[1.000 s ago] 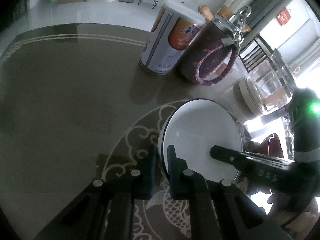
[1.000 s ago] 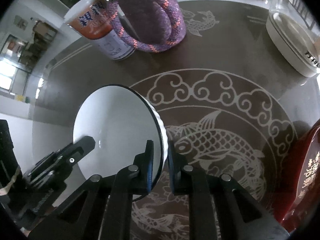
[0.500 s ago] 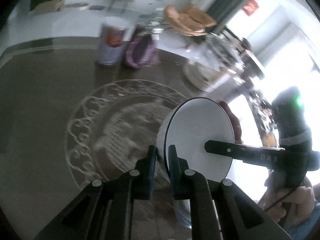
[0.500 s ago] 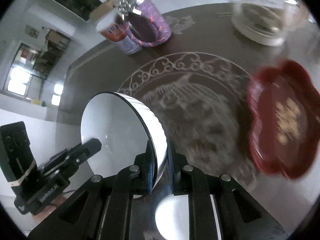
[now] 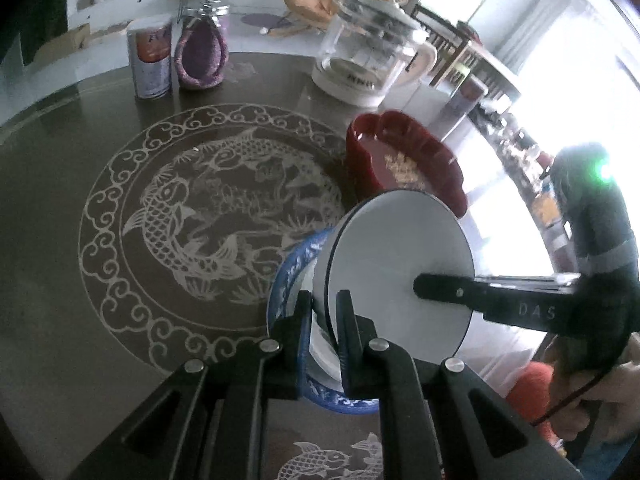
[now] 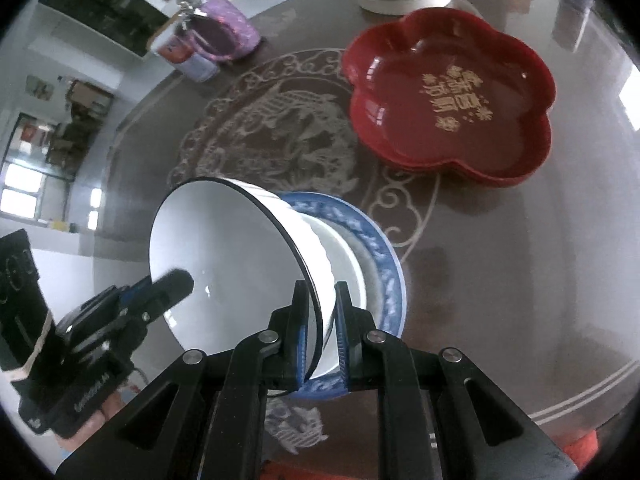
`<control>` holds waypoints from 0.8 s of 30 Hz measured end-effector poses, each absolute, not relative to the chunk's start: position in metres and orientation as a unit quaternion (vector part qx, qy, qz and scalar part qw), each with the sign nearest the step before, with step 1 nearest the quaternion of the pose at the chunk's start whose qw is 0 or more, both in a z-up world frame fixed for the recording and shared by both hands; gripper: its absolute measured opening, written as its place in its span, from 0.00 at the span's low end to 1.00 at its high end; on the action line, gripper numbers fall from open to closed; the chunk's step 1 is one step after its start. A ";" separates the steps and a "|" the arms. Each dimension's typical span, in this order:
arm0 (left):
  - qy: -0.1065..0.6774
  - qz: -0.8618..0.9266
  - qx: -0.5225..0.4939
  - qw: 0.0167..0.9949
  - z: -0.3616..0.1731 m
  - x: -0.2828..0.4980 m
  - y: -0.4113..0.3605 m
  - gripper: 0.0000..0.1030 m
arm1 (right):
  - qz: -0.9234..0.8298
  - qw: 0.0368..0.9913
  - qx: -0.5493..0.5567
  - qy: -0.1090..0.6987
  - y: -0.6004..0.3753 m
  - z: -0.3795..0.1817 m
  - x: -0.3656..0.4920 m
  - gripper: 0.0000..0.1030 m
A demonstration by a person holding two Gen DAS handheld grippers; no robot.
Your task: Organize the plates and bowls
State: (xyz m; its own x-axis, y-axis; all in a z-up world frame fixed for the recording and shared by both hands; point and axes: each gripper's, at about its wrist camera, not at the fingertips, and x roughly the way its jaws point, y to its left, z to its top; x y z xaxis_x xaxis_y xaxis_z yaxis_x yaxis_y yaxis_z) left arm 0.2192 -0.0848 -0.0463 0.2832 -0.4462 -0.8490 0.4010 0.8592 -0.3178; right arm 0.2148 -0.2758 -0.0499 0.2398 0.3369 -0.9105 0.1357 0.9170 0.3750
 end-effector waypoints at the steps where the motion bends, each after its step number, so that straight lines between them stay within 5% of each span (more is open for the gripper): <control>1: 0.537 -0.260 -0.011 0.802 -0.050 0.217 -0.088 0.11 | 0.063 0.765 0.188 0.612 -0.276 -0.053 0.216 0.13; 9: 0.531 -0.250 0.038 0.809 -0.055 0.205 -0.097 0.11 | 0.051 0.791 0.133 0.595 -0.268 -0.052 0.203 0.13; 24: 0.514 -0.244 0.043 0.821 -0.050 0.194 -0.094 0.11 | 0.046 0.856 0.076 0.510 -0.255 -0.033 0.187 0.35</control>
State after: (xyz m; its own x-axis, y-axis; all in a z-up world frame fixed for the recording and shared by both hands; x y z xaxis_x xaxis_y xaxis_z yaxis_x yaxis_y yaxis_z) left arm 0.1945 -0.0944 -0.0498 0.3517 -0.3567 -0.8655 0.4441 0.8775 -0.1811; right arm 0.1873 -0.2549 -0.0327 0.4759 0.1571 -0.8654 -0.0014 0.9841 0.1779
